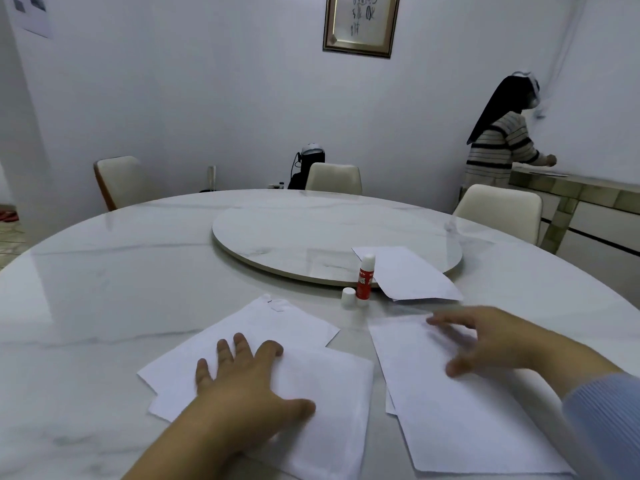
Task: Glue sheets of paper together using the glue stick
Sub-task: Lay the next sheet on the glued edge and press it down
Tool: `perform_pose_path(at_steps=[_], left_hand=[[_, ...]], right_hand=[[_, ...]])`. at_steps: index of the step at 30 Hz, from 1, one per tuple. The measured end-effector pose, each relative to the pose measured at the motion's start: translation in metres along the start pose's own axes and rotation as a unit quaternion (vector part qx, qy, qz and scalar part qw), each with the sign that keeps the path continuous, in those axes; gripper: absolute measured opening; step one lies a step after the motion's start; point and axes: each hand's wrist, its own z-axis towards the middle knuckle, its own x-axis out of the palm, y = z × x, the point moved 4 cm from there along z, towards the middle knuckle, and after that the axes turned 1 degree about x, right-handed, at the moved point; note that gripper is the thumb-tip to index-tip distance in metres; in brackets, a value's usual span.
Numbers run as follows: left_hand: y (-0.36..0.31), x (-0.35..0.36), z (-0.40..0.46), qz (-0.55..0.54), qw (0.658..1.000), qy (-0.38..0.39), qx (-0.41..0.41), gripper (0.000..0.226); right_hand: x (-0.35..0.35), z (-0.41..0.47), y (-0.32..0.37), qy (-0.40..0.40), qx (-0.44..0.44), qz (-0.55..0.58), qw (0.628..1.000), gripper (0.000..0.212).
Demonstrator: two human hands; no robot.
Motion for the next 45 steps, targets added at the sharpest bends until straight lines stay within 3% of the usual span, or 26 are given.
perform_pose_path(at_steps=[3, 8, 14, 19, 21, 23, 24, 26, 27, 28, 31, 33, 35, 36, 38, 42, 44, 45], left_hand=[[-0.007, -0.001, -0.002, 0.019, 0.999, -0.012, -0.026, 0.085], [-0.016, -0.004, -0.002, 0.073, 0.993, -0.027, -0.087, 0.084], [-0.031, 0.005, -0.002, 0.148, 0.986, -0.026, -0.068, 0.085], [-0.027, -0.003, -0.006, 0.082, 0.992, -0.099, -0.007, 0.073], [-0.025, -0.017, -0.009, -0.064, 0.988, -0.126, 0.062, 0.058], [-0.020, -0.032, -0.019, -0.260, 0.948, -0.137, 0.123, 0.033], [-0.017, -0.038, -0.024, -0.348, 0.917, -0.123, 0.150, 0.029], [-0.014, -0.041, -0.031, -0.517, 0.827, -0.040, 0.218, 0.046], [-0.015, -0.040, -0.035, -0.555, 0.796, 0.010, 0.243, 0.056], [-0.016, -0.038, -0.038, -0.556, 0.787, 0.044, 0.265, 0.062], [-0.024, -0.032, -0.048, -0.500, 0.798, 0.114, 0.316, 0.064], [-0.022, -0.035, -0.048, -0.580, 0.741, 0.131, 0.310, 0.067], [-0.019, -0.046, -0.051, -0.655, 0.691, 0.087, 0.292, 0.059], [-0.014, -0.052, -0.051, -0.664, 0.693, 0.041, 0.278, 0.047], [-0.008, -0.064, -0.053, -0.635, 0.728, -0.025, 0.259, 0.031], [0.003, -0.069, -0.051, -0.623, 0.749, -0.056, 0.220, 0.045], [0.007, -0.066, -0.048, -0.550, 0.802, -0.082, 0.217, 0.064], [0.010, -0.067, -0.047, -0.513, 0.825, -0.098, 0.216, 0.061]], right_hand=[[0.001, -0.009, -0.016, -0.014, 0.018, -0.002, 1.000, 0.089], [-0.001, -0.017, -0.011, -0.120, -0.004, -0.001, 0.993, 0.077], [-0.001, -0.035, -0.001, -0.226, -0.013, -0.051, 0.973, 0.072], [-0.006, -0.049, 0.002, -0.236, -0.044, 0.053, 0.969, 0.058], [-0.024, -0.058, 0.006, -0.217, -0.069, 0.109, 0.968, 0.054], [-0.050, -0.072, 0.015, -0.234, -0.117, 0.204, 0.943, 0.057], [-0.061, -0.080, 0.021, -0.242, -0.153, 0.289, 0.914, 0.060], [-0.075, -0.090, 0.036, -0.232, -0.225, 0.457, 0.829, 0.058], [-0.077, -0.091, 0.046, -0.224, -0.251, 0.512, 0.791, 0.056], [-0.075, -0.091, 0.059, -0.217, -0.267, 0.554, 0.758, 0.054], [-0.055, -0.082, 0.098, -0.203, -0.268, 0.640, 0.691, 0.054], [-0.035, -0.075, 0.118, -0.217, -0.235, 0.660, 0.680, 0.060], [-0.014, -0.068, 0.130, -0.248, -0.187, 0.653, 0.691, 0.063], [-0.004, -0.066, 0.135, -0.262, -0.162, 0.648, 0.697, 0.064], [0.013, -0.062, 0.141, -0.278, -0.132, 0.646, 0.699, 0.063], [0.037, -0.053, 0.146, -0.292, -0.099, 0.642, 0.702, 0.060], [0.045, -0.049, 0.147, -0.278, -0.098, 0.645, 0.705, 0.064], [0.047, -0.048, 0.148, -0.269, -0.104, 0.645, 0.708, 0.068]])
